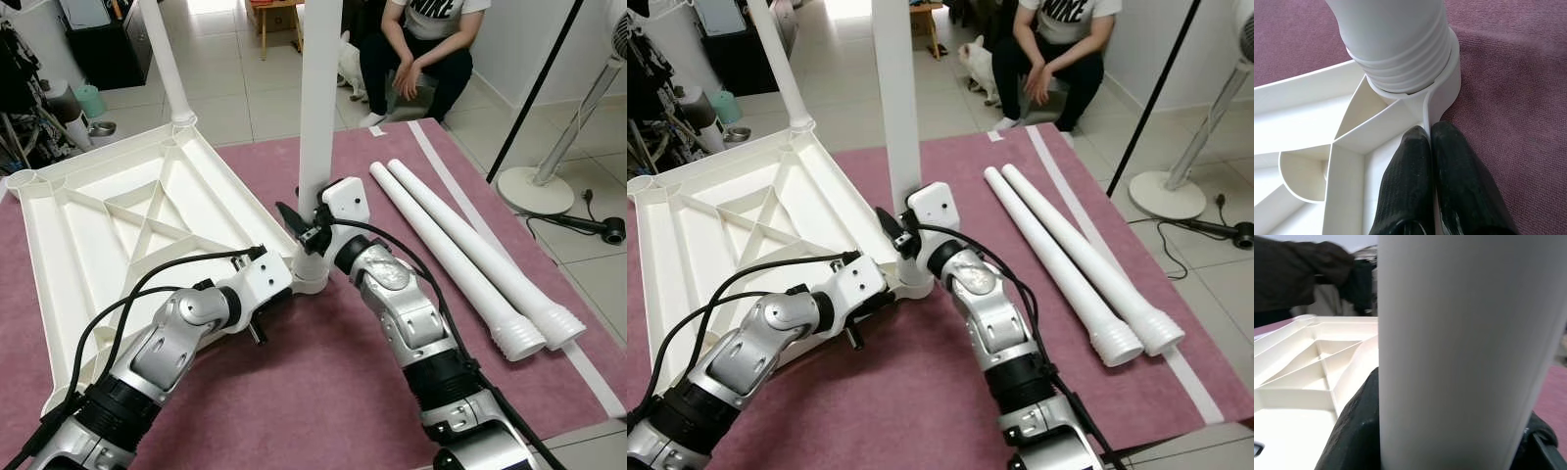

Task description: Building children table

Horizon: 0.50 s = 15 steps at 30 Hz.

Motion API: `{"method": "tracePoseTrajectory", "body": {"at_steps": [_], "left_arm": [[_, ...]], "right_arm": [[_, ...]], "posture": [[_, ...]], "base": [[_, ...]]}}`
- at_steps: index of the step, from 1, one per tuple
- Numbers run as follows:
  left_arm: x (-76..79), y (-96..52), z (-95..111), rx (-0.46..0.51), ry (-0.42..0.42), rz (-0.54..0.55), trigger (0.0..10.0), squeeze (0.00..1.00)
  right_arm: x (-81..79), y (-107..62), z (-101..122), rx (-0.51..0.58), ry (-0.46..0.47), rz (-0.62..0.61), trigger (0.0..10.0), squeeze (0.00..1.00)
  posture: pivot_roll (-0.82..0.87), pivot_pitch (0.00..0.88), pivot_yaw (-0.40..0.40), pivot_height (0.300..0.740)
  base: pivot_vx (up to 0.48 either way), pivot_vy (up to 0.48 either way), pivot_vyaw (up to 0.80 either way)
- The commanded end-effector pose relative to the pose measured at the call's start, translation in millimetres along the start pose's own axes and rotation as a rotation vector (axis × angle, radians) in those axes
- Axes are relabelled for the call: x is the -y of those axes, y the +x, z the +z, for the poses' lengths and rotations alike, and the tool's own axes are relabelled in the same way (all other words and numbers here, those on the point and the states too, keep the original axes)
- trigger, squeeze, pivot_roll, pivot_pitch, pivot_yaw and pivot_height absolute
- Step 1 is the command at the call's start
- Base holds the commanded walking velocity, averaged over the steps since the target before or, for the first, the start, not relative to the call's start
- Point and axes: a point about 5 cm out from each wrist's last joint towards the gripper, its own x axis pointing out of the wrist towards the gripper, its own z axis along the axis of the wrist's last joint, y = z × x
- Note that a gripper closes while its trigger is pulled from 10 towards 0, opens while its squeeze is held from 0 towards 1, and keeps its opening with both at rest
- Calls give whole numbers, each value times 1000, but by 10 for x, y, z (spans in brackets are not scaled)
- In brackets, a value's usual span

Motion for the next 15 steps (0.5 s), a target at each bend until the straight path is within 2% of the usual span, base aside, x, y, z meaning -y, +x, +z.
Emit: {"method": "tracePoseTrajectory", "body": {"at_steps": [1,3,4,7,9,10,15], "left_arm": [[55,2,-159,-76,-20,-23,10000,0],[55,2,-159,-76,-20,-23,10000,0],[48,3,-153,-74,-21,-21,10000,0],[48,3,-153,-74,-21,-21,10000,0],[42,4,-146,-72,-23,-20,10000,0],[37,5,-139,-71,-23,-19,10000,0],[32,6,-135,-70,-24,-18,10000,0]], "right_arm": [[295,-172,-426,-207,-12,-201,10000,0],[295,-172,-426,-207,-12,-201,10000,0],[302,-190,-469,-234,-30,-270,10000,0],[302,-190,-469,-234,-30,-270,10000,0],[309,-191,-473,-239,-55,-311,10000,0],[303,-185,-485,-243,-56,-372,10000,0],[293,-179,-492,-245,-57,-411,10000,0]], "posture": [[4,0,94,740],[4,0,94,740],[1,0,94,740],[1,0,94,740],[0,0,95,740],[1,0,94,740],[1,0,94,740]], "base": [[0,0,0],[0,0,0],[0,0,0],[0,0,0],[0,0,0],[0,0,0],[0,0,0]]}}
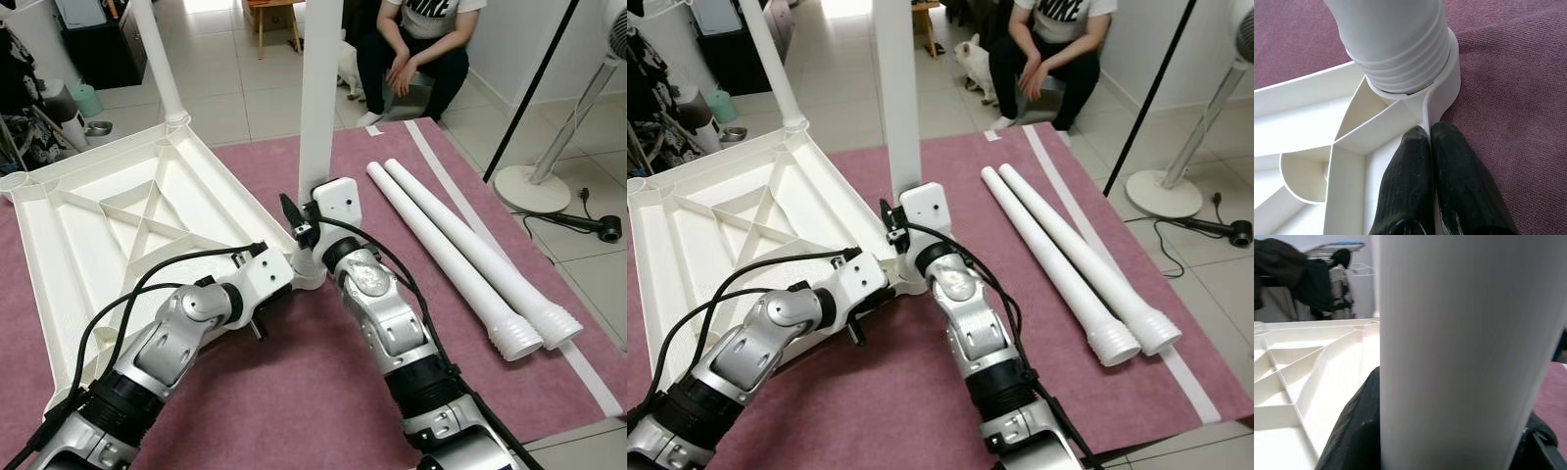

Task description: Building children table

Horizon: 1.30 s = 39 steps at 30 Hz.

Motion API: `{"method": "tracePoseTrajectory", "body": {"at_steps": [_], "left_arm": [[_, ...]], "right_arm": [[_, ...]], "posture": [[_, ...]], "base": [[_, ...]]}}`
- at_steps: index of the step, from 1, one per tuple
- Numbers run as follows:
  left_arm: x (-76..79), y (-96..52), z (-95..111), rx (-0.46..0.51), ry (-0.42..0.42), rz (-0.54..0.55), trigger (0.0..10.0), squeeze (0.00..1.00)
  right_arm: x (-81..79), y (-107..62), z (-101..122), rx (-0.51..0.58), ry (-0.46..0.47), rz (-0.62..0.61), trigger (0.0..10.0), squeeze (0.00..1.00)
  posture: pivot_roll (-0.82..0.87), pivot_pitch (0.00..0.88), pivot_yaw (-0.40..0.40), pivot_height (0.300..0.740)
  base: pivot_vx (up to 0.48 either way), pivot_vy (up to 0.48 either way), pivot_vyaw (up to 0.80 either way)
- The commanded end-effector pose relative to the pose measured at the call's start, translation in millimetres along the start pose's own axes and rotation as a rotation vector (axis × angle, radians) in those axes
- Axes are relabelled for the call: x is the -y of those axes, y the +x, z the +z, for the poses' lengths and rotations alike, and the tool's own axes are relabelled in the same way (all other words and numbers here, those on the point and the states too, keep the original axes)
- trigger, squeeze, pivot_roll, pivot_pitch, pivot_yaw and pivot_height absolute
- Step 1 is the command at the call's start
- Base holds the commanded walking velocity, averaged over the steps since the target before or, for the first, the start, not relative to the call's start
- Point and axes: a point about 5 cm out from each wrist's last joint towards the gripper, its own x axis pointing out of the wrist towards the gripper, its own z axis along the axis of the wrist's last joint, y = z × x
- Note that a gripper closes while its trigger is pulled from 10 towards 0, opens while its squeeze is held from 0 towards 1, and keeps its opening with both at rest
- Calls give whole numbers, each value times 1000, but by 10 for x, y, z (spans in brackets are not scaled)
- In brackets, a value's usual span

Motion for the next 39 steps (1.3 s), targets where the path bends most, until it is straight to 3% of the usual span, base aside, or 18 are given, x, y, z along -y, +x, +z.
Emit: {"method": "tracePoseTrajectory", "body": {"at_steps": [1,8,13,14,15,16,23,24,29,32,39], "left_arm": [[44,-25,-174,-76,-26,-27,10000,0],[13,-29,-183,-81,-26,-18,10000,0],[6,-30,-181,-81,-27,-14,10000,0],[5,-31,-182,-81,-27,-13,10000,0],[5,-31,-182,-81,-27,-13,10000,0],[5,-32,-183,-81,-27,-13,10000,0],[6,-32,-184,-81,-28,-12,10000,0],[7,-32,-184,-81,-29,-12,10000,0],[5,-30,-184,-82,-29,-11,10000,0],[4,-28,-184,-82,-29,-11,10000,0],[4,-31,-176,-78,-28,-12,10000,0]], "right_arm": [[382,-150,-513,-239,-78,-258,10000,0],[313,-125,-568,-246,-95,-345,10000,0],[261,-92,-534,-217,-82,-326,10000,0],[254,-84,-514,-203,-78,-308,10000,298],[254,-84,-514,-203,-78,-308,10000,298],[249,-76,-489,-184,-66,-290,10000,1000],[244,-63,-450,-156,-46,-270,10000,1000],[210,-41,-342,-88,-12,-190,10000,0],[158,-36,-141,38,51,-8,10000,0],[156,-38,-128,50,53,13,10000,0],[167,-104,-15,98,73,220,10000,0]], "posture": [[4,0,93,740],[4,0,94,740],[6,0,91,740],[6,0,91,740],[6,0,91,740],[5,0,92,740],[5,0,91,740],[4,0,93,740],[4,0,95,740],[4,0,95,740],[4,0,97,740]], "base": [[0,0,0],[0,0,0],[0,0,0],[0,0,0],[0,0,0],[0,0,0],[0,0,0],[0,0,0],[0,0,0],[0,0,0],[0,0,0]]}}
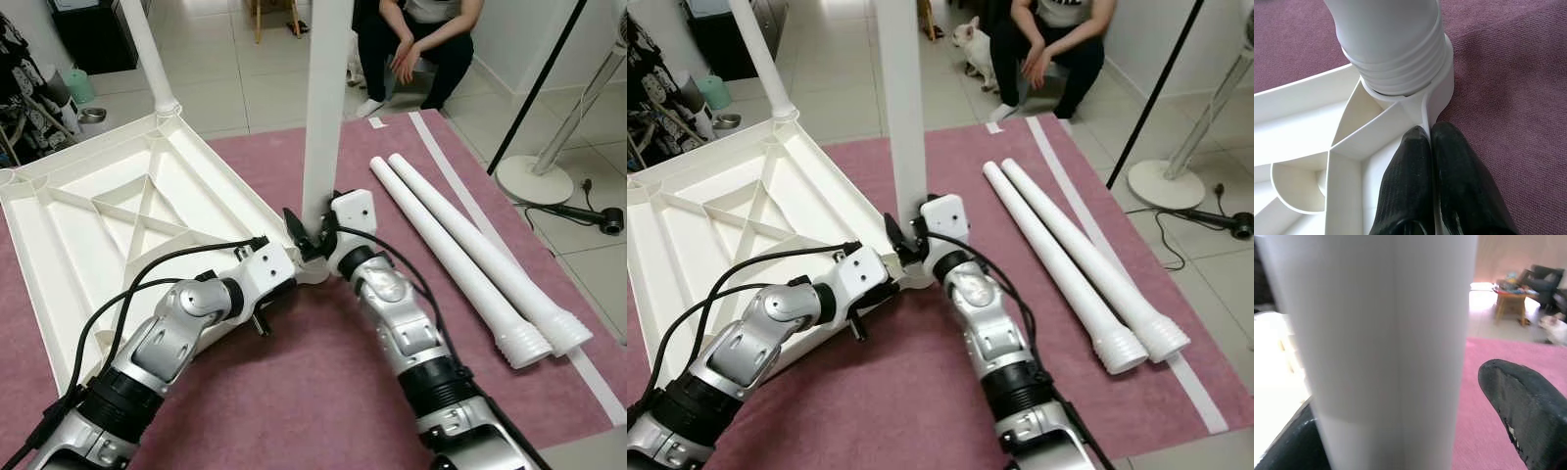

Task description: Building children table

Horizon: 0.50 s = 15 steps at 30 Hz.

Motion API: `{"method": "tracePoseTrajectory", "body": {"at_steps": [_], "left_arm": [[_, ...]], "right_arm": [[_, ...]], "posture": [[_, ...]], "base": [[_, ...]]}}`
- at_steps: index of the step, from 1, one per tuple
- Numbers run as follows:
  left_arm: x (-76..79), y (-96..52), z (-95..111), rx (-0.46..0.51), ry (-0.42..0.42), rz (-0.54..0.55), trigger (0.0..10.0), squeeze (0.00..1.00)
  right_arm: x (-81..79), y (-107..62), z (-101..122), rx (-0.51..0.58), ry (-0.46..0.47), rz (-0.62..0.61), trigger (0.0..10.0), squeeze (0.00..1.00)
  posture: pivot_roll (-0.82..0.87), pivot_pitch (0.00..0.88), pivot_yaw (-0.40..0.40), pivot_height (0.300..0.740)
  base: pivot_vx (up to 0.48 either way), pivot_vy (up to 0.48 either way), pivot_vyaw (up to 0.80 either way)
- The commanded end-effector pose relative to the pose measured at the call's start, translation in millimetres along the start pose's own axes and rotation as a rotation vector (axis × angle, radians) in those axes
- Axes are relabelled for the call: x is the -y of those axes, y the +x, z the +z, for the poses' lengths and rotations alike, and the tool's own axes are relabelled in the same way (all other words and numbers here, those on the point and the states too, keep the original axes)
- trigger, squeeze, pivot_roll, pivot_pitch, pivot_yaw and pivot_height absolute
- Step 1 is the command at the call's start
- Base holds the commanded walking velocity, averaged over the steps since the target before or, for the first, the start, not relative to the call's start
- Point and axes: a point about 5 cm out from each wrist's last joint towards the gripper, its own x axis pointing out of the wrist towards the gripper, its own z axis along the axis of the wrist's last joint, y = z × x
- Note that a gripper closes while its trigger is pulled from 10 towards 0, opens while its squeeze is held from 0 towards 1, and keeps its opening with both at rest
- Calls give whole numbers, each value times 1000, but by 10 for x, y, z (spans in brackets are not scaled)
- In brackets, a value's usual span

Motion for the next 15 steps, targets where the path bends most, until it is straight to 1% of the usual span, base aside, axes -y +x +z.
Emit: {"method": "tracePoseTrajectory", "body": {"at_steps": [1,3,4,5,6,8,9,11,12,13,15], "left_arm": [[50,-4,-233,-109,-29,-21,10000,0],[49,-6,-228,-107,-29,-21,10000,0],[49,-6,-228,-107,-29,-21,10000,0],[49,-7,-227,-106,-28,-22,10000,0],[49,-7,-227,-106,-28,-22,10000,0],[49,-12,-225,-105,-29,-23,10000,0],[49,-12,-225,-105,-29,-23,10000,0],[49,-15,-226,-104,-28,-24,10000,0],[49,-15,-226,-104,-28,-24,10000,0],[46,-16,-225,-104,-28,-25,10000,0],[44,-17,-225,-104,-27,-26,10000,0]], "right_arm": [[-35,-8,22,12,24,35,10000,0],[-9,-37,53,14,21,97,10000,0],[-9,-37,53,14,21,97,10000,0],[15,-65,56,6,16,136,10000,0],[15,-65,56,6,16,136,10000,0],[67,-129,41,-19,1,201,10000,0],[67,-129,41,-19,1,201,10000,0],[98,-186,19,-44,0,257,10000,0],[98,-186,19,-44,0,257,10000,0],[114,-211,13,-55,3,288,10000,0],[125,-219,12,-63,1,310,10000,0]], "posture": [[4,0,97,740],[4,0,97,740],[4,0,97,740],[4,0,97,740],[4,0,97,740],[4,0,97,740],[4,0,97,740],[3,0,100,740],[3,0,100,740],[3,0,100,740],[4,0,103,740]], "base": [[0,0,0],[0,0,0],[0,0,0],[0,0,0],[0,0,0],[0,0,0],[0,0,0],[0,0,0],[0,0,0],[0,0,0],[0,0,0]]}}
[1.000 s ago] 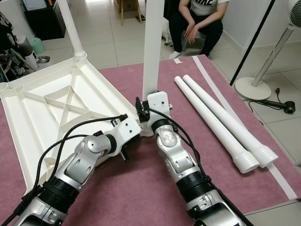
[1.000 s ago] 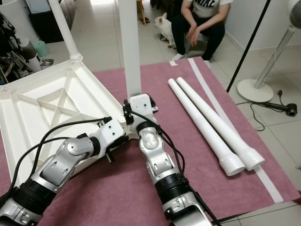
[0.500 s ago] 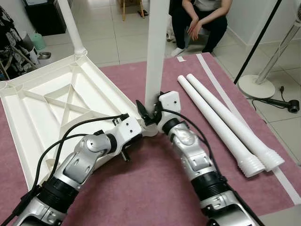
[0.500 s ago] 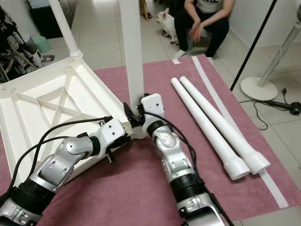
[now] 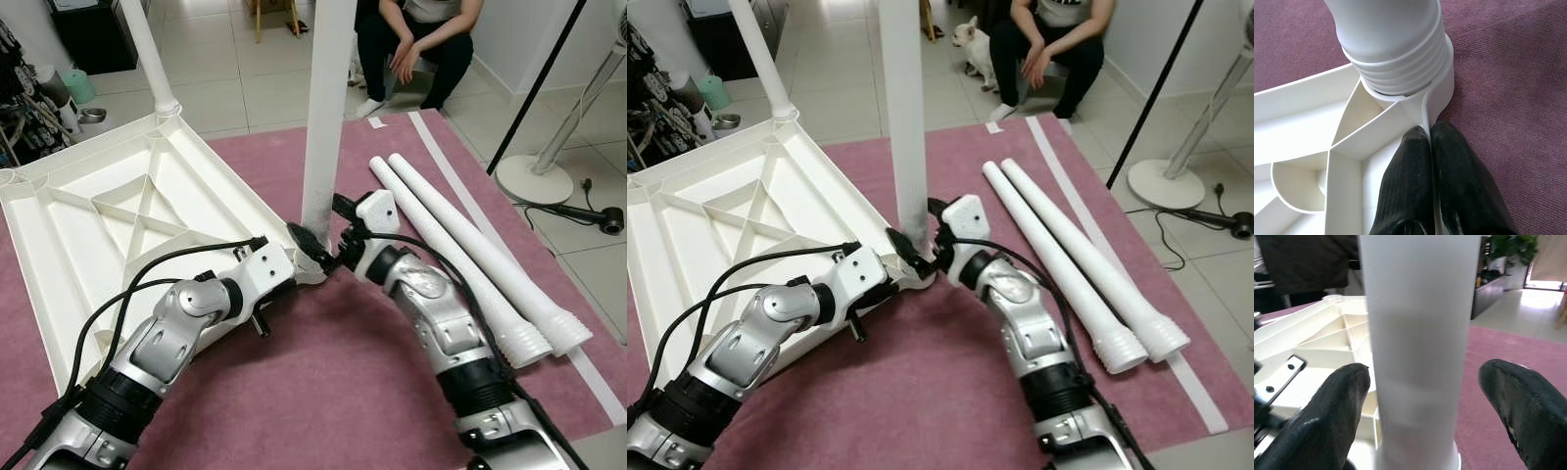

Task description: Building children table

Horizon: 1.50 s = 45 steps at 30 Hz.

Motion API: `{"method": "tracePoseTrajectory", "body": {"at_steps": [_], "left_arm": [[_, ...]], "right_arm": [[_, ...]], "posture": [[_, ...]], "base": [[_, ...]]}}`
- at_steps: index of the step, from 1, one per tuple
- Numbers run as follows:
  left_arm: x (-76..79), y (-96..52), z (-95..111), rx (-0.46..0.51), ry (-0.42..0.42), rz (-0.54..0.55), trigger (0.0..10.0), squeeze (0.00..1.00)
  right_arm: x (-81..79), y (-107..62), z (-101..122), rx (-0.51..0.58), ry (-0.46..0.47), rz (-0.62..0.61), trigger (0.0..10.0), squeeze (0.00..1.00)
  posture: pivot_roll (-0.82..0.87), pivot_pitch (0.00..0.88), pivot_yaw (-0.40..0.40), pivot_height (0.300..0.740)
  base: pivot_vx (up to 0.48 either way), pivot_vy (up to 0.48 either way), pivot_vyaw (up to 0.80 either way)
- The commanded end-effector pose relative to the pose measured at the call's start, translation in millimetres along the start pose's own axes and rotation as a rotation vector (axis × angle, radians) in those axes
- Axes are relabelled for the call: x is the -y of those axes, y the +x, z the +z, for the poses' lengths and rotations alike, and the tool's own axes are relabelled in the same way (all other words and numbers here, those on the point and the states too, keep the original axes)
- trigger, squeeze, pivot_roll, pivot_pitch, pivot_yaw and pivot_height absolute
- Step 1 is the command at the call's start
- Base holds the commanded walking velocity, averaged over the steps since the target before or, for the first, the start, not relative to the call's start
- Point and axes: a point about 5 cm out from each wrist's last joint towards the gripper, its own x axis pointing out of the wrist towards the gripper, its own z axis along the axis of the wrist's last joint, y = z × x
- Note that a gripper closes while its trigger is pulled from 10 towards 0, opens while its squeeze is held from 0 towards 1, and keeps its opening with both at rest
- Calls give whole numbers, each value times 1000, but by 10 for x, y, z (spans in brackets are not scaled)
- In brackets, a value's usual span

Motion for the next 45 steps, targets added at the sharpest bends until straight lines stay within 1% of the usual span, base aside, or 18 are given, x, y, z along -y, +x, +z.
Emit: {"method": "tracePoseTrajectory", "body": {"at_steps": [1,5,8,9,10,12,15,16,23,25,26,27,28,34,35,38,39,45], "left_arm": [[44,-11,-217,-102,-25,-23,10000,0],[45,-13,-215,-102,-24,-24,10000,0],[48,-20,-217,-103,-24,-26,10000,0],[48,-20,-217,-103,-24,-26,10000,0],[52,-23,-217,-104,-24,-27,10000,0],[56,-27,-219,-105,-25,-27,10000,0],[56,-27,-219,-105,-25,-27,10000,0],[62,-36,-225,-107,-27,-26,10000,0],[63,-43,-229,-109,-26,-27,10000,0],[63,-45,-229,-109,-26,-28,10000,0],[64,-45,-227,-109,-25,-29,10000,0],[64,-45,-227,-109,-25,-29,10000,0],[65,-44,-225,-109,-24,-29,10000,0],[68,-45,-220,-108,-26,-28,10000,0],[72,-48,-221,-108,-27,-27,10000,0],[73,-50,-221,-108,-28,-26,10000,0],[74,-51,-221,-108,-29,-26,10000,0],[75,-52,-222,-108,-29,-26,10000,0]], "right_arm": [[-37,6,0,-2,18,40,10000,0],[-19,-2,2,-12,11,66,10000,0],[31,0,19,-28,-10,111,10000,0],[31,0,19,-28,-10,111,10000,0],[72,13,25,-36,-20,121,10000,0],[105,23,28,-43,-28,129,10000,0],[105,23,28,-43,-28,129,10000,0],[158,41,28,-58,-34,151,10000,0],[186,55,32,-66,-25,178,10000,0],[190,61,34,-69,-19,202,10000,0],[187,71,43,-71,-13,236,10000,0],[187,71,43,-71,-13,236,10000,0],[179,82,52,-73,-8,270,10000,0],[165,114,63,-80,-7,324,10000,0],[170,128,63,-83,-11,334,9647,0],[180,138,64,-83,-11,337,9647,0],[185,143,63,-84,-11,339,6627,0],[191,149,61,-84,-12,341,6627,0]], "posture": [[4,0,103,740],[8,0,104,740],[14,0,104,740],[14,0,104,740],[14,0,104,740],[19,0,100,740],[19,0,100,740],[24,0,100,740],[25,0,102,740],[27,0,102,740],[27,0,102,740],[27,0,102,740],[27,0,102,740],[34,0,98,740],[35,0,95,740],[35,0,95,740],[35,0,95,740],[35,0,95,740]], "base": [[0,0,0],[0,0,0],[0,0,0],[0,0,0],[0,0,0],[0,0,0],[0,0,0],[0,0,0],[0,0,0],[0,0,0],[0,0,0],[0,0,0],[0,0,0],[0,0,0],[0,0,0],[0,0,0],[0,0,0],[0,0,0]]}}
